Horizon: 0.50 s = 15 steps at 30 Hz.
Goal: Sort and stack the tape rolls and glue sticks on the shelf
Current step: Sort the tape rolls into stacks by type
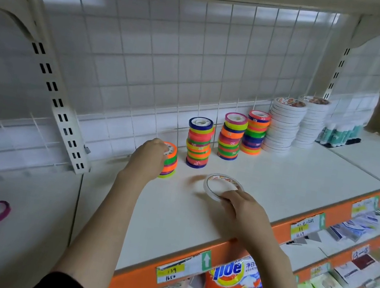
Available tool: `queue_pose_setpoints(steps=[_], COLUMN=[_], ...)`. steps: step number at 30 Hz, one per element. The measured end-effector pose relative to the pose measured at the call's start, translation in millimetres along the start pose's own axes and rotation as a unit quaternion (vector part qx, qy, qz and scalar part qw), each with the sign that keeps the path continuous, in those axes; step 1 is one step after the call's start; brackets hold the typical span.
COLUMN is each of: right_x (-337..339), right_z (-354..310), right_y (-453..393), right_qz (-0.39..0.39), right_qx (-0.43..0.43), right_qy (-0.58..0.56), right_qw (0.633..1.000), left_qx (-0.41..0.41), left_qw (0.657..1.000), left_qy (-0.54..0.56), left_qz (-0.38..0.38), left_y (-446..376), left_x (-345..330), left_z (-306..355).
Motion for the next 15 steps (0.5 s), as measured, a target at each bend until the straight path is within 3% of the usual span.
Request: queue_pose_setpoints(steps=[7,15], right_x=[-1,17], right_z=[6,30], right_y=[-2,-23], right_qz=[0.004,0.016], right_qx=[0.002,0.071], right_qy=[-0.009,-0.035], right_qw=[1.0,0.997], left_qx=[-0.007,-0.03], left_qw=[0.999,0.979], left_qy=[0.03,0.024], left_qz=[0.027,0.199], left_y=[7,54], left_x=[1,1], left_z=[2,46])
Point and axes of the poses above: each hand's wrist, its own y-axis away from the middle knuckle, its own x-axis out of the back of the hand, z = x × y, the point moved 8 cm from there along -y, towards the middle knuckle, and after that the axes turned 6 degrees about -z, right-handed, at the moved point
